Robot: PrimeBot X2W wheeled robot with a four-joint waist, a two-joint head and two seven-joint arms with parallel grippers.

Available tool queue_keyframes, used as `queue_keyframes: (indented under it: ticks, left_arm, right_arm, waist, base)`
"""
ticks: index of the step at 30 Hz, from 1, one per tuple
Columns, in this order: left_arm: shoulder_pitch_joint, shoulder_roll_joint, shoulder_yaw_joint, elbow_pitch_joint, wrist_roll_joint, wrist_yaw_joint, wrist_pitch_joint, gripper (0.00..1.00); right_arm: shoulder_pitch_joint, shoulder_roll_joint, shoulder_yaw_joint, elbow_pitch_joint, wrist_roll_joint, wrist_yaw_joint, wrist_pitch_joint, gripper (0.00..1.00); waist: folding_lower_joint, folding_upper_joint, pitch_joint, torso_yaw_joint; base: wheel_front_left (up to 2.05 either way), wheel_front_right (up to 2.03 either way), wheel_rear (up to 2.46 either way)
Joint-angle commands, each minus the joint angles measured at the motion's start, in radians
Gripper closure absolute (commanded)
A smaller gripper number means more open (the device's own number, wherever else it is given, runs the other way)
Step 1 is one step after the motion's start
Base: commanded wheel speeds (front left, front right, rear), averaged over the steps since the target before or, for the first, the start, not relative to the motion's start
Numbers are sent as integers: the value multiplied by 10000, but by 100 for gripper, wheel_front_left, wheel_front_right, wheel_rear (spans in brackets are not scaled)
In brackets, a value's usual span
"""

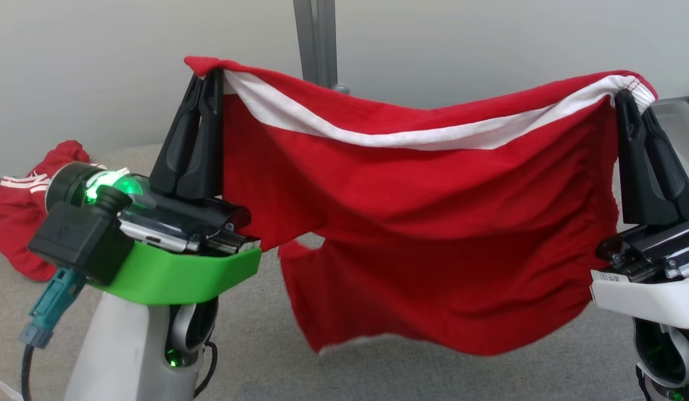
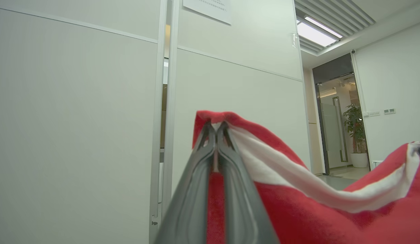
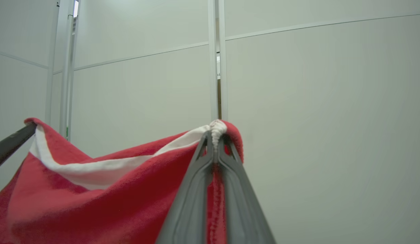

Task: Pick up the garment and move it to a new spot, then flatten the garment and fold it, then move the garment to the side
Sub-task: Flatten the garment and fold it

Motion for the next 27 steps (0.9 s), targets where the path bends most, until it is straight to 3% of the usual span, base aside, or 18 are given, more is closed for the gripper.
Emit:
queue_keyframes:
  ticks: [1,4,8,14,21,25,27]
  left_arm:
    - [-198,153,-10,-168,86,46,258,100]
    - [-591,294,31,-228,141,52,644,100]
    - [-1483,343,18,587,-82,-107,935,100]
    - [-3912,657,126,3110,-157,-365,564,100]
    - [-6763,626,221,6371,176,-422,-232,100]
    - [-7014,250,81,7625,-120,-468,-641,100]
    - [-6607,173,18,7882,-286,-508,-722,100]
  right_arm:
    - [128,60,-69,-191,-98,1,188,100]
    - [17,196,-145,-184,-66,2,478,100]
    - [-720,178,130,780,576,1,584,100]
    - [-3746,67,1017,3901,1271,2,186,100]
    - [-7730,604,1744,8622,389,2,-1427,100]
    - [-8527,872,2433,10818,435,1,-2109,100]
    - [-8295,908,2734,11307,546,2,-2220,100]
  waist:
    - [0,0,70,-72]
    - [0,0,346,-68]
    - [0,0,1075,-31]
    - [0,0,2115,-165]
    - [0,0,3164,-237]
    - [0,0,3851,33]
    - [0,0,4025,113]
  base:
    - [0,0,0]
    - [0,0,0]
    - [0,0,0]
    - [0,0,0]
    - [0,0,0]
    - [0,0,0]
    - [0,0,0]
